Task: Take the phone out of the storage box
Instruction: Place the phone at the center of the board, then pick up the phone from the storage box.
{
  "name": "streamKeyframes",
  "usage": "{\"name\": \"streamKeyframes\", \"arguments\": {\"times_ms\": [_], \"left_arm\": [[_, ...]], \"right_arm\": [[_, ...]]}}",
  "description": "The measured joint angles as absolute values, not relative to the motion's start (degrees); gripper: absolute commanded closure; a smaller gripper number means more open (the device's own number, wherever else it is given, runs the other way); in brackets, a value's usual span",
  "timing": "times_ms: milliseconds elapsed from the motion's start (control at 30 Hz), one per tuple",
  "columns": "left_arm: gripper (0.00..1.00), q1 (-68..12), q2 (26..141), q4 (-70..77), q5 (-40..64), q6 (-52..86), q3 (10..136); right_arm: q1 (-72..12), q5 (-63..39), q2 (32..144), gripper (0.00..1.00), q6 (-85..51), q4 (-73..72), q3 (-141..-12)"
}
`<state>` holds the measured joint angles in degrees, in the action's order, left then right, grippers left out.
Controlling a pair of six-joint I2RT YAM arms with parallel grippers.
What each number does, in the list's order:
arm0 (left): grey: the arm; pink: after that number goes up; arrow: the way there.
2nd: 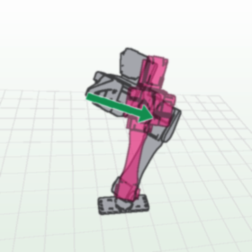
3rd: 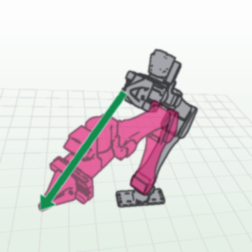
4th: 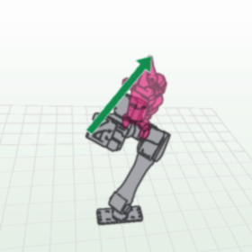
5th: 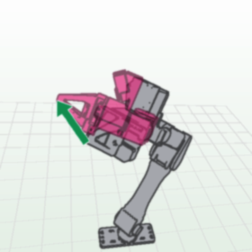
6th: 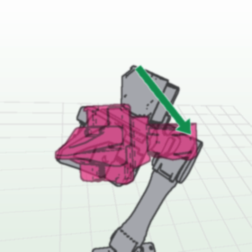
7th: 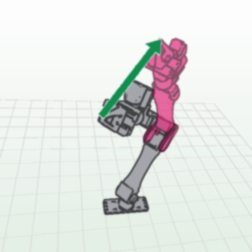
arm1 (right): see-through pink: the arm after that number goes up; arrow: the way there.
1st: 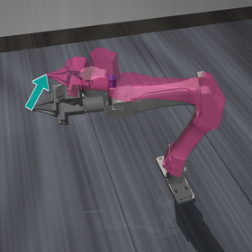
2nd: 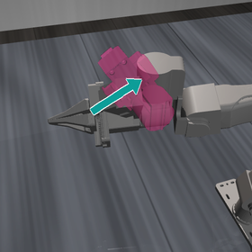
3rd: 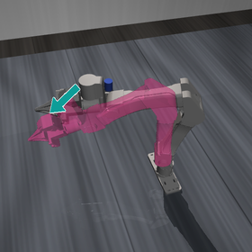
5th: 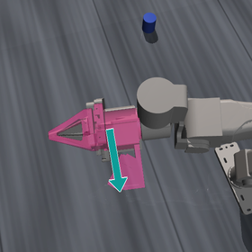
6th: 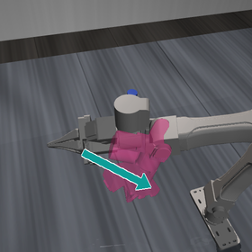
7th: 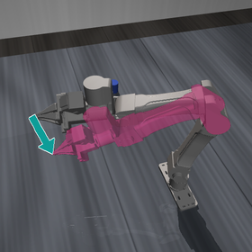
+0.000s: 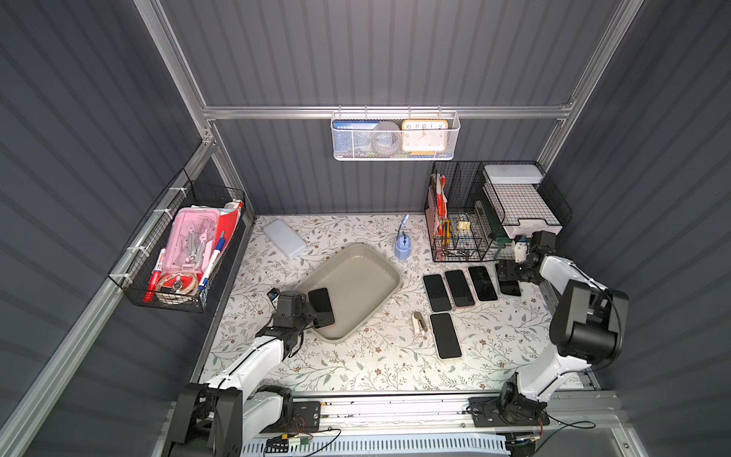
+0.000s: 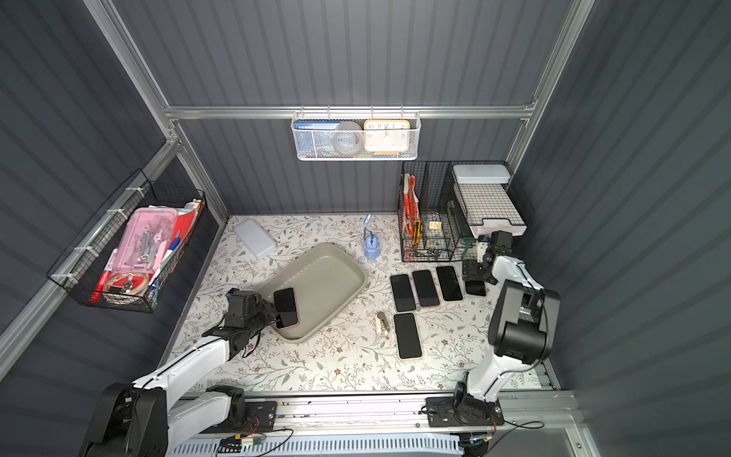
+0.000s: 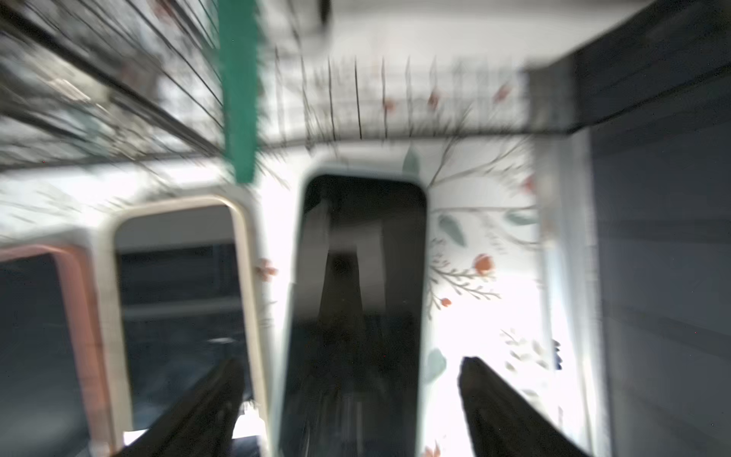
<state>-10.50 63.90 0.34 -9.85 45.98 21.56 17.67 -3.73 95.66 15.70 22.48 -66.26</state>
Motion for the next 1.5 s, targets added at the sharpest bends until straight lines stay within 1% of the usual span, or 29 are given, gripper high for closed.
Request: {"name": "streamKeyframes", "arguments": {"times_ms": [133, 267, 300, 367, 467, 533, 633, 800, 900, 1033, 1133, 1300, 1500], "left_arm": [[0.48, -10.5, 63.9, 0.3, -9.7, 46.0, 21.6], [0.48, -10.5, 63.9, 0.3, -9.6, 46.0, 21.6], [0.48, -10.5, 63.9, 0.3, -9.6, 46.0, 21.6], [0.48, -10.5, 63.7, 0.1, -9.6, 46.0, 21.6], [0.48, -10.5, 63.3, -0.5, -9.7, 46.0, 21.6], [0.49, -10.5, 62.7, -1.5, -10.0, 46.0, 21.7], [0.50, -10.5, 60.4, -3.6, -10.6, 46.0, 21.7], [0.52, -10.5, 55.0, -8.0, -11.7, 46.0, 22.6], [0.53, -10.5, 53.8, -10.2, -12.2, 46.0, 23.7], [0.54, -10.5, 53.8, -13.1, -12.9, 46.0, 24.1], [0.57, -10.5, 53.3, -15.5, -14.0, 46.0, 24.1], [0.63, -10.4, 52.0, -18.5, -15.8, 46.3, 24.6], [0.63, -9.9, 52.3, -19.6, -16.5, 46.4, 25.4]], "right_arm": [[12.0, -0.6, 84.5, 0.01, 12.8, 18.7, -64.4], [8.5, 1.0, 79.7, 0.01, 9.9, 18.5, -62.5], [6.4, 1.9, 78.6, 0.01, 9.7, 18.8, -61.8], [-0.8, 4.5, 76.8, 0.01, 9.7, 19.4, -60.6], [-17.1, 7.4, 76.5, 0.01, 9.5, 20.7, -60.9], [-27.1, 9.2, 79.2, 0.01, 8.3, 22.6, -63.0], [-37.3, 10.8, 87.0, 0.01, 4.9, 25.8, -68.8], [-49.0, 12.5, 103.4, 0.01, -1.0, 29.1, -82.0], [-53.8, 11.9, 112.5, 0.01, -5.2, 30.6, -91.1], [-57.6, 12.1, 123.7, 0.01, -11.2, 34.0, -105.3], [-59.2, 12.4, 129.6, 0.01, -16.4, 35.2, -113.4], [-60.9, 13.8, 134.2, 0.01, -23.8, 35.0, -117.8], [-62.3, 14.2, 142.3, 0.01, -29.6, 35.7, -127.6]]}}
